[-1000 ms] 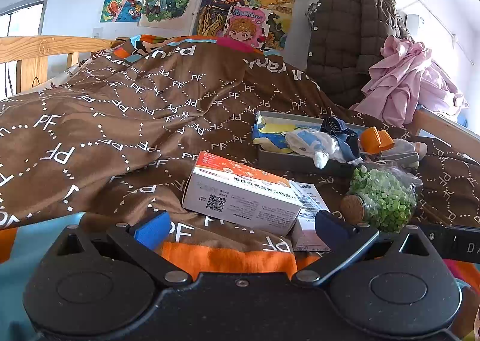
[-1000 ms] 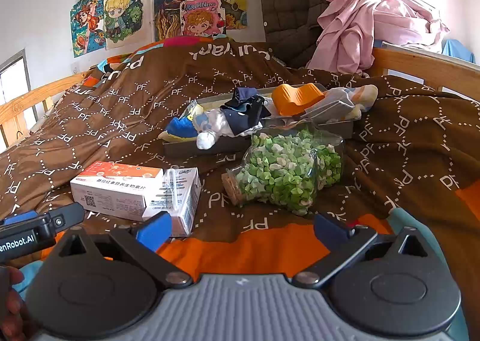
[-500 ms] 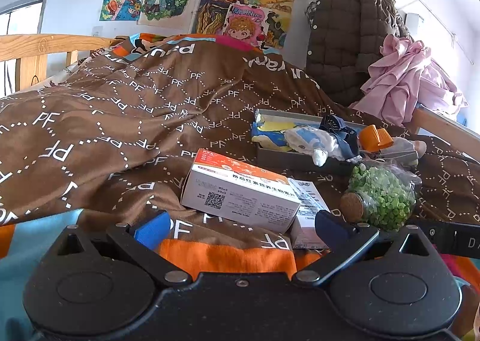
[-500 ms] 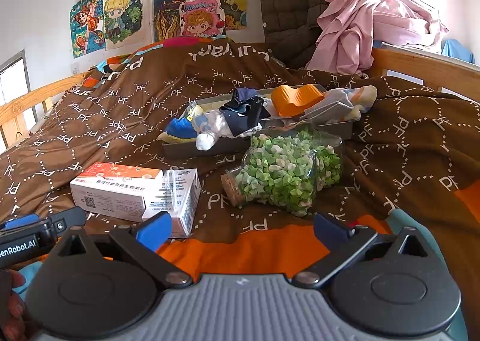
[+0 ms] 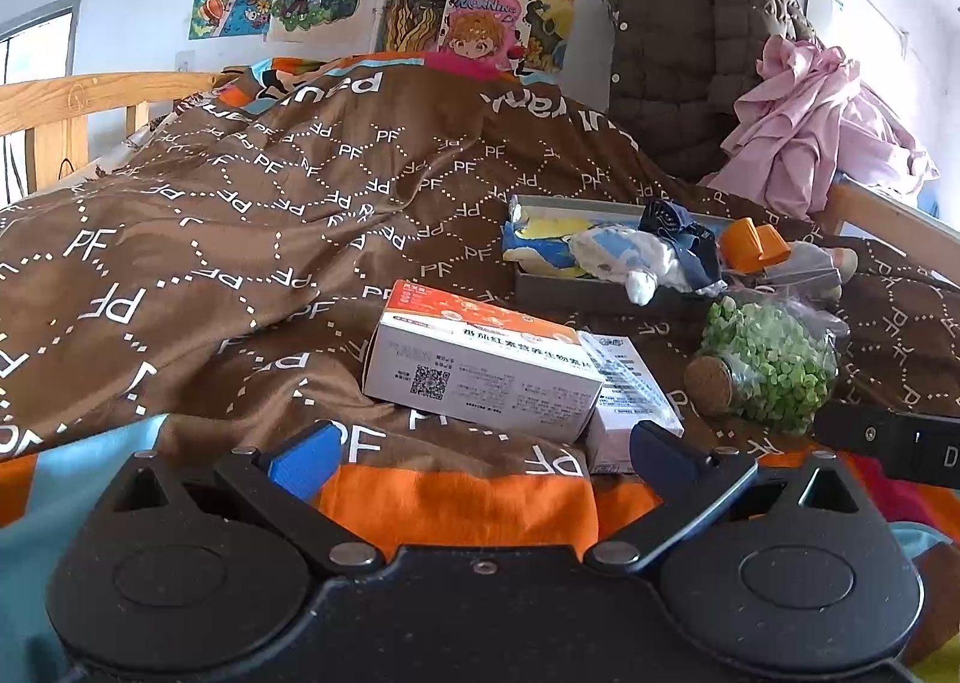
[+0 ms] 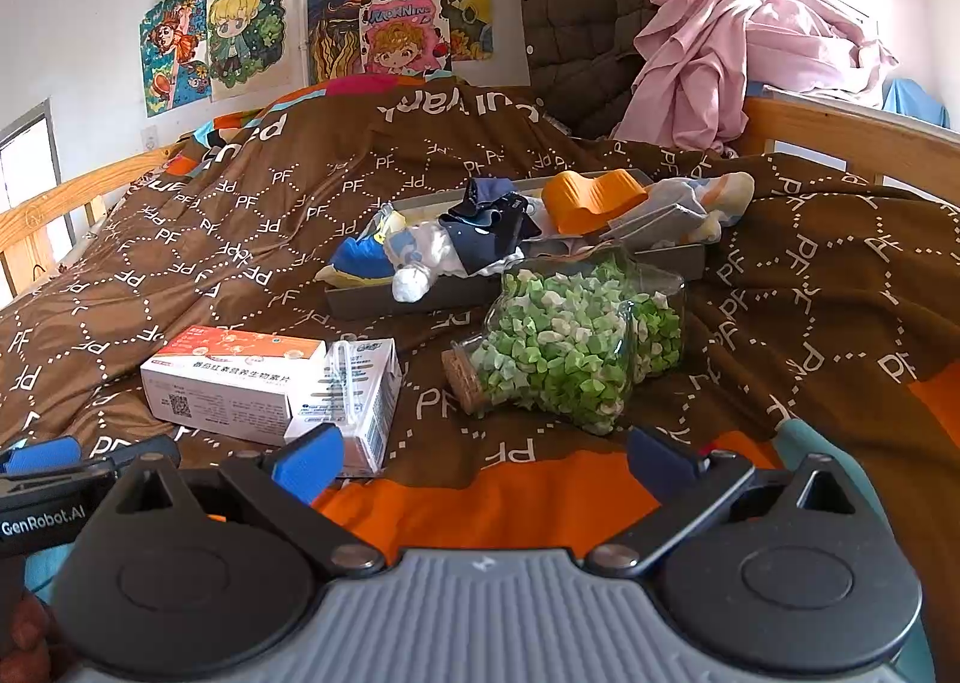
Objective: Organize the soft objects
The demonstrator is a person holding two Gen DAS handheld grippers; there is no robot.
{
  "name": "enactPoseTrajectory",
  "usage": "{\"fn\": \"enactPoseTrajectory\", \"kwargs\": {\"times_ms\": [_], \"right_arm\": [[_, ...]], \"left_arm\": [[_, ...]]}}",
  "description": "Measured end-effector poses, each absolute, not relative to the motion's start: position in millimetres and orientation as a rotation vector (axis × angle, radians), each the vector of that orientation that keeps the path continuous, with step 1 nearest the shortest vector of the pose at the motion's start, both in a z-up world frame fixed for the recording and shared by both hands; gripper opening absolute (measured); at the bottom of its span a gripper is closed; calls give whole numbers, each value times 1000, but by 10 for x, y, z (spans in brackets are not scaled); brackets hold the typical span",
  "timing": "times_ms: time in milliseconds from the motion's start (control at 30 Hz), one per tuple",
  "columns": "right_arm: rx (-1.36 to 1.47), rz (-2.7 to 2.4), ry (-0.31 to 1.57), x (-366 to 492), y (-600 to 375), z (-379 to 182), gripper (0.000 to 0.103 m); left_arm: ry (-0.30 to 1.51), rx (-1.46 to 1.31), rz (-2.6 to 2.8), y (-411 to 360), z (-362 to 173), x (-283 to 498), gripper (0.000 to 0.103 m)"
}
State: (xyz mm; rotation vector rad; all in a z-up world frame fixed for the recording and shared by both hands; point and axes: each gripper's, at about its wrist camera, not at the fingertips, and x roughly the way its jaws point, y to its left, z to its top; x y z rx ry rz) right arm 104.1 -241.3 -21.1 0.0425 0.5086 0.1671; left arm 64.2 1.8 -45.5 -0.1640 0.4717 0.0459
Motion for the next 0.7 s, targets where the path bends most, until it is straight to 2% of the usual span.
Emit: {"fn": "enactPoseTrajectory", "kwargs": {"times_ms": [700], "right_arm": [[43, 168, 510, 1042, -2413, -211, 103]], "left_arm": [[478, -187, 51, 27, -445, 645, 102]]}}
